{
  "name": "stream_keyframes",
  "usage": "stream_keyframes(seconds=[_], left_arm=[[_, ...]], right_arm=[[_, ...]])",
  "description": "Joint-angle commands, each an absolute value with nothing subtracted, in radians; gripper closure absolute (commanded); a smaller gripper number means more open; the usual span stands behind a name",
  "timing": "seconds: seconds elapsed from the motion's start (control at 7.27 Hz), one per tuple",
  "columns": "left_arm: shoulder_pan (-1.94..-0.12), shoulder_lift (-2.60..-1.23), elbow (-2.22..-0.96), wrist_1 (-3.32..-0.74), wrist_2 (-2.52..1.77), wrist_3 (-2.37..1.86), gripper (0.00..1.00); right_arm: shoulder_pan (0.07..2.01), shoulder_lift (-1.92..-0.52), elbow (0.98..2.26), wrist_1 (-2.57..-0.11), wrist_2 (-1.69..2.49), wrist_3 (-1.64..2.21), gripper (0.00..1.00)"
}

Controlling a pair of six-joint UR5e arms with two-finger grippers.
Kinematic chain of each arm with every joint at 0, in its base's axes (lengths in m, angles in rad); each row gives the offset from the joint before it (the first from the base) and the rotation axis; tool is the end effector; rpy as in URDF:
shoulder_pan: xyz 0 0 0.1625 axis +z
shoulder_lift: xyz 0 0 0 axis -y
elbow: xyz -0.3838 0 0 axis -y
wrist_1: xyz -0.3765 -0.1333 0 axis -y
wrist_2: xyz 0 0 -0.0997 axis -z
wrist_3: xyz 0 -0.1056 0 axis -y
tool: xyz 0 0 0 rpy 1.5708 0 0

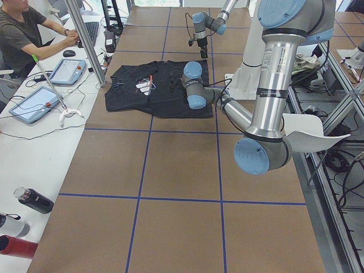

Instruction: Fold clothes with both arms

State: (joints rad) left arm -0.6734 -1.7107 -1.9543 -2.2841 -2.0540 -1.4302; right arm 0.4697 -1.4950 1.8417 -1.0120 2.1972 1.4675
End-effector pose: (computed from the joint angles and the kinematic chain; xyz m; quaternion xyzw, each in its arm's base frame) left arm 0.3388 -0.3781 0.2908 0.0438 0.5941 -0.0745 0.7998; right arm -0.4242 -0.2954 0.3916 -0.1482 -0.4775 0.0233 0.8657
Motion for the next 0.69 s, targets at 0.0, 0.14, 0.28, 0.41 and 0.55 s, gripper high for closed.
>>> stream_keyframes(seconds=[0.0,0.14,0.28,0.41,0.55], left_arm=[[-0.673,-1.710,-1.951,-2.284,-2.054,-1.430,0.00],[-0.673,-1.710,-1.950,-2.284,-2.054,-1.430,0.00],[-0.673,-1.710,-1.951,-2.284,-2.054,-1.430,0.00],[-0.673,-1.710,-1.951,-2.284,-2.054,-1.430,0.00],[-0.673,-1.710,-1.951,-2.284,-2.054,-1.430,0.00]], right_arm=[[0.471,-1.496,1.842,-1.011,2.197,1.468,0.30],[0.471,-1.496,1.842,-1.011,2.197,1.468,0.33],[0.469,-1.494,1.844,-1.011,2.197,1.468,0.35],[0.471,-1.496,1.844,-1.011,2.197,1.468,0.36],[0.471,-1.499,1.844,-1.011,2.198,1.468,0.36]])
